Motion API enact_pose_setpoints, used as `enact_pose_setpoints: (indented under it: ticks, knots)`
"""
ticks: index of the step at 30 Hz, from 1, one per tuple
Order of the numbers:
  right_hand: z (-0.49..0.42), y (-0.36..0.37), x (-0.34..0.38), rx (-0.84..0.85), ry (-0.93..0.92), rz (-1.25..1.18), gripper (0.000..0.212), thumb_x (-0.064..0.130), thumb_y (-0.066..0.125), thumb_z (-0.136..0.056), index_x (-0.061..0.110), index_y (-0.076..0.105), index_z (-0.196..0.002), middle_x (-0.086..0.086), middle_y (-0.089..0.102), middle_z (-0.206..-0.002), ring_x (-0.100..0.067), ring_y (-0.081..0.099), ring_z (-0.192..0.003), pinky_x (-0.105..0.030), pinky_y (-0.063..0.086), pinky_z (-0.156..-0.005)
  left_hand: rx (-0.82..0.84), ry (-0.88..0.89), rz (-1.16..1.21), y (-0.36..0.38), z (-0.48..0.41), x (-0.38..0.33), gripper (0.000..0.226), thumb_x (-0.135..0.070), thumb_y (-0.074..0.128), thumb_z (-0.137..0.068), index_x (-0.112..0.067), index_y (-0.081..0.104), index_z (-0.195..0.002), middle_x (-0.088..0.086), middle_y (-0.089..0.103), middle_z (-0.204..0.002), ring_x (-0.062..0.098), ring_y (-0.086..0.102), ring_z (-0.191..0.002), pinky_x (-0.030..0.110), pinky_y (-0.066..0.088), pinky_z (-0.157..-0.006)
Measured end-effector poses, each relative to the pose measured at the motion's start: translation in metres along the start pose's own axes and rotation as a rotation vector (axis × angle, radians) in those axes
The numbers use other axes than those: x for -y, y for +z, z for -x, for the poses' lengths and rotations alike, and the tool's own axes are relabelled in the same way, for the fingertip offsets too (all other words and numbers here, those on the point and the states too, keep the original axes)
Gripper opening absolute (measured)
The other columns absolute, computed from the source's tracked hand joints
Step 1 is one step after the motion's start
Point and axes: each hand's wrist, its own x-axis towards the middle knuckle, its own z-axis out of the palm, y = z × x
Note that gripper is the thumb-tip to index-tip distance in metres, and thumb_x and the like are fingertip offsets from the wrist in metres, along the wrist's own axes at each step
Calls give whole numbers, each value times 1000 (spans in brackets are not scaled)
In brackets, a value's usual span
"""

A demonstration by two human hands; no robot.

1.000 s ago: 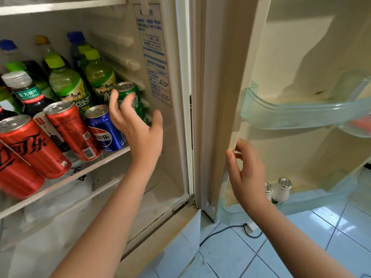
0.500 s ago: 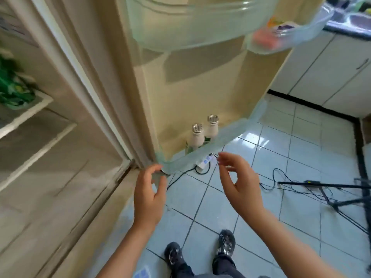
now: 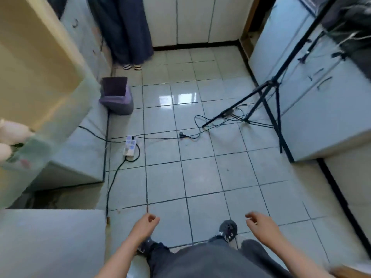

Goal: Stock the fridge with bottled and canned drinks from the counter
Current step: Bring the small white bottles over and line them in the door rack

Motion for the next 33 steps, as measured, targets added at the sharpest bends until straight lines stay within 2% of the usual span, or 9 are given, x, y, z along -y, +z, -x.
enact_pose_setpoints:
  ticks: [2, 5, 9, 11, 15, 18, 23, 28, 33]
  knots:
    - [-6, -18, -61, -1, 99, -40, 29, 25, 49, -94, 21, 59, -122, 2, 65, -120, -16, 59, -111, -21, 39, -89, 24, -60, -42, 42, -11, -27, 25, -22, 50, -98, -12, 51, -75, 9, 56, -84, 17, 49, -75, 28, 39, -70]
    - [-13, -45, -145, -27, 207, -191, 25, 21, 51, -94, 14, 64, -114, -5, 69, -108, -22, 63, -102, -25, 43, -84, 64, -57, -100, 104, -23, -80, 31, -22, 49, -98, -14, 44, -68, 7, 49, -75, 16, 41, -65, 27, 32, -67]
    - [-5, -77, -232, -51, 333, -273, 19, 24, 47, -95, 19, 63, -104, -3, 69, -105, -22, 62, -99, -26, 44, -81, 148, 68, -327, 178, -20, -169, 29, -24, 46, -96, -8, 54, -74, 14, 59, -76, 26, 58, -82, 32, 41, -72]
    - [-1, -88, -262, -80, 391, -362, 17, 24, 47, -94, 18, 63, -99, -5, 69, -102, -24, 63, -97, -29, 47, -79, 201, 130, -427, 210, -16, -211, 27, -27, 47, -96, -5, 61, -91, 18, 65, -94, 29, 61, -98, 33, 44, -83]
    - [-1, -104, -302, -125, 469, -502, 20, 25, 45, -96, 18, 63, -102, -3, 67, -107, -20, 60, -97, -25, 41, -75, 272, 215, -519, 258, -21, -288, 16, -30, 48, -95, -17, 57, -92, 3, 63, -96, 18, 57, -90, 30, 42, -80]
    - [-5, -108, -329, -179, 565, -714, 25, 21, 46, -98, 12, 60, -116, -4, 64, -114, -21, 60, -104, -29, 46, -87, 305, 224, -552, 294, -37, -340, 17, -26, 49, -96, -12, 58, -91, 8, 64, -96, 23, 58, -90, 32, 47, -83]
    - [-18, -131, -395, -259, 718, -965, 21, 20, 49, -97, 13, 60, -113, -4, 64, -110, -21, 60, -103, -36, 49, -95, 384, 248, -724, 371, -67, -447, 22, -28, 45, -98, -14, 48, -81, 11, 57, -91, 18, 50, -78, 28, 29, -53]
    - [-22, -173, -457, -385, 918, -1125, 22, 24, 47, -98, 16, 59, -115, 9, 62, -90, -8, 60, -82, -17, 44, -65, 414, 361, -926, 462, -84, -574, 25, -26, 46, -98, -13, 49, -77, 12, 58, -96, 21, 54, -85, 30, 36, -67]
    - [-37, -220, -492, -539, 1036, -1269, 18, 25, 47, -98, 19, 59, -111, 10, 58, -91, -7, 57, -86, -20, 43, -74, 483, 540, -1118, 561, -87, -695, 32, -25, 52, -96, 4, 60, -105, 25, 63, -111, 37, 58, -107, 38, 46, -90]
